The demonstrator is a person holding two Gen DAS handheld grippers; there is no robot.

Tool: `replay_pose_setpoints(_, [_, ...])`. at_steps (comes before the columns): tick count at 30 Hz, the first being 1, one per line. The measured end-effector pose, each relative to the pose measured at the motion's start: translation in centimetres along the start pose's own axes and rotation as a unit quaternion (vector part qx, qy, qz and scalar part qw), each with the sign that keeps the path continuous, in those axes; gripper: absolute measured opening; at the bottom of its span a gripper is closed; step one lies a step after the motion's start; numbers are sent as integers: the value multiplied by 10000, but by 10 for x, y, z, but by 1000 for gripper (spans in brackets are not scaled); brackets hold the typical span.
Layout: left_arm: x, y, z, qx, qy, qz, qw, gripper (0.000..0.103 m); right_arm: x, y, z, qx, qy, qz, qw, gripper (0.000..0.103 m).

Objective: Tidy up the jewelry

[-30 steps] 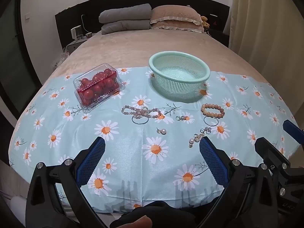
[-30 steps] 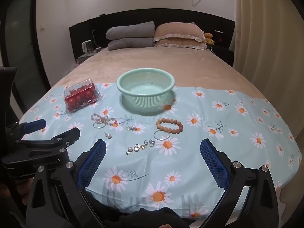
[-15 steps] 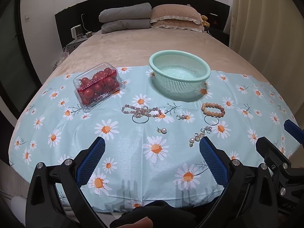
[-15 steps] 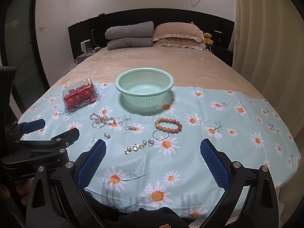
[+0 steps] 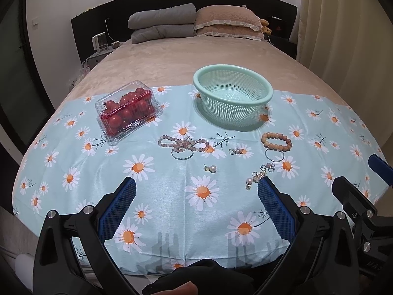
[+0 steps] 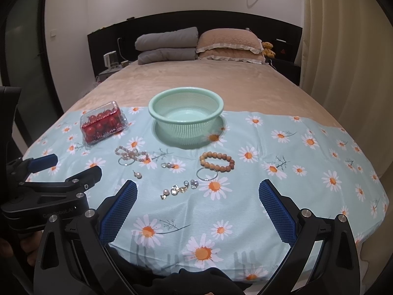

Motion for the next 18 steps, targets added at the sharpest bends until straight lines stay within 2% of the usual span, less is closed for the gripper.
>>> replay_pose_setpoints(18, [1,0,-1,5,28,9,10000,97,0,1,-1,-76,104,1,9999,95])
Point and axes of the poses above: each gripper's, at about its wrist camera, not at the fingertips, and x roughly the way its jaws point, z to its left, y to its underside, the point moved 3 cm from there along x, roughly the way its jaws point, and after that the axes turned 11 degrees about -z, right-handed, at the moved point
